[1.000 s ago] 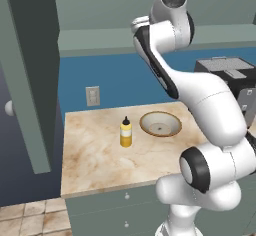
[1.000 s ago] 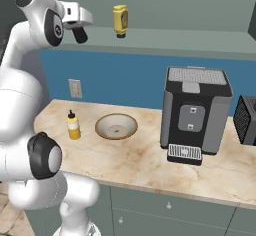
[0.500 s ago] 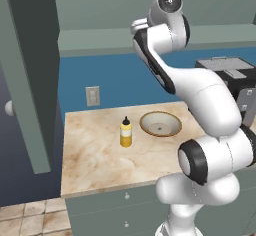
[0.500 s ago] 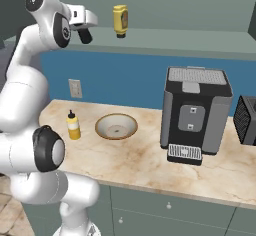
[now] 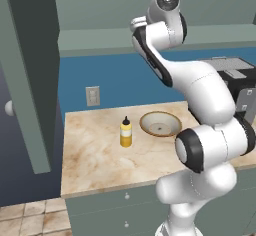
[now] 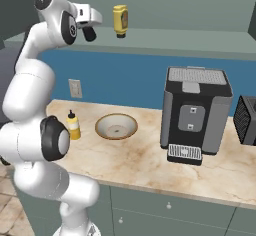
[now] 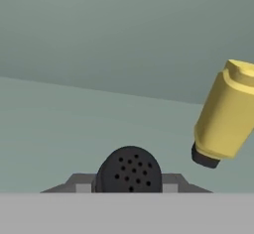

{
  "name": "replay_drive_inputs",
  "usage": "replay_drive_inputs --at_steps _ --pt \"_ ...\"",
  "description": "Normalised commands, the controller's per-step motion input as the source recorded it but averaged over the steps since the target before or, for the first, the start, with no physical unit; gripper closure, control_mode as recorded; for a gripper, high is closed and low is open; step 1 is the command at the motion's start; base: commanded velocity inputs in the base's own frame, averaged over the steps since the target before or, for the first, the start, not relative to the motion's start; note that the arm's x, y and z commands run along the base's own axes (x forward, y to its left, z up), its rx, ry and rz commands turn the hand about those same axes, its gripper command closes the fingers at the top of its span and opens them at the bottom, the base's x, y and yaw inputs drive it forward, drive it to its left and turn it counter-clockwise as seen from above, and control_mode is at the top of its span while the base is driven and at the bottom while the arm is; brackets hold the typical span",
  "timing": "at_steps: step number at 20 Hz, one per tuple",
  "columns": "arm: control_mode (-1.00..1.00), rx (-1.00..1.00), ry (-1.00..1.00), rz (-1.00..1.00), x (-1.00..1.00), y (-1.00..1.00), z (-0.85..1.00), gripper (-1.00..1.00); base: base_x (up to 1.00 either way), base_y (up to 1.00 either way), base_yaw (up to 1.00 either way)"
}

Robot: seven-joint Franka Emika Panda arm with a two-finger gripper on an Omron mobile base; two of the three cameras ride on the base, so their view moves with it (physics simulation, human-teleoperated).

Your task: There are various items on the counter. Only move the condiments/shakers into the cabinet.

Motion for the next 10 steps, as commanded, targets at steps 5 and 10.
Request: replay_drive_inputs --at_steps 5,10 --pt "-1.0 0.0 0.0 0.0 0.42 -0.04 -0.22 1.0 0.0 0.0 0.0" --pt "-1.0 -0.01 0.0 0.0 0.39 -0.05 -0.35 1.0 0.0 0.0 0.0"
